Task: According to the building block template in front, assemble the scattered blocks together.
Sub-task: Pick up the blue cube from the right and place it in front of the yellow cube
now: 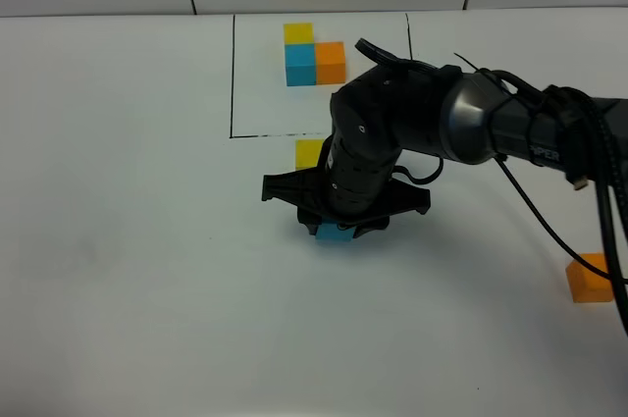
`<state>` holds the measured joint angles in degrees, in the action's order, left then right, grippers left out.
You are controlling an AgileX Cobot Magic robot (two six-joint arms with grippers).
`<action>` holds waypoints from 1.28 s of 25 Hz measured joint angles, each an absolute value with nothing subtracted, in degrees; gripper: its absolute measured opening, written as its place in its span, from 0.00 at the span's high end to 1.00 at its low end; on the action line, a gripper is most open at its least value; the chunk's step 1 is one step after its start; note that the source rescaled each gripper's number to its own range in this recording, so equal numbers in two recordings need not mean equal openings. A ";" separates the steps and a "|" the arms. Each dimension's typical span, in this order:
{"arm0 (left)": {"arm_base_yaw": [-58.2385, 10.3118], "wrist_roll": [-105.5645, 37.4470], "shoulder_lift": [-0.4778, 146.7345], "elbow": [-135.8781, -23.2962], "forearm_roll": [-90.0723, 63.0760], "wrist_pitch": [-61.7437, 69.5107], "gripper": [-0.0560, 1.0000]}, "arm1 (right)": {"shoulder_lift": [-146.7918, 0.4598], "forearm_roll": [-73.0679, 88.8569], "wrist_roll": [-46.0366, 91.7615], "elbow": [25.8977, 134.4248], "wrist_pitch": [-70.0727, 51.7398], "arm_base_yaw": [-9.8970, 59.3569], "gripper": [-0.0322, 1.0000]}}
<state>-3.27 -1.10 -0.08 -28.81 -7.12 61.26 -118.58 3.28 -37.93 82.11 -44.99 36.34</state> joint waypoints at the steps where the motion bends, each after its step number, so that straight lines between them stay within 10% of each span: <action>1: -3.27 -1.10 -0.08 -28.81 -7.12 61.26 0.32 | -119.76 3.27 -37.93 83.91 -46.04 36.39 0.94; 32: -3.27 -1.15 -0.08 -28.81 -7.12 61.26 0.32 | -130.51 -4.60 -39.60 94.86 -47.44 38.82 0.94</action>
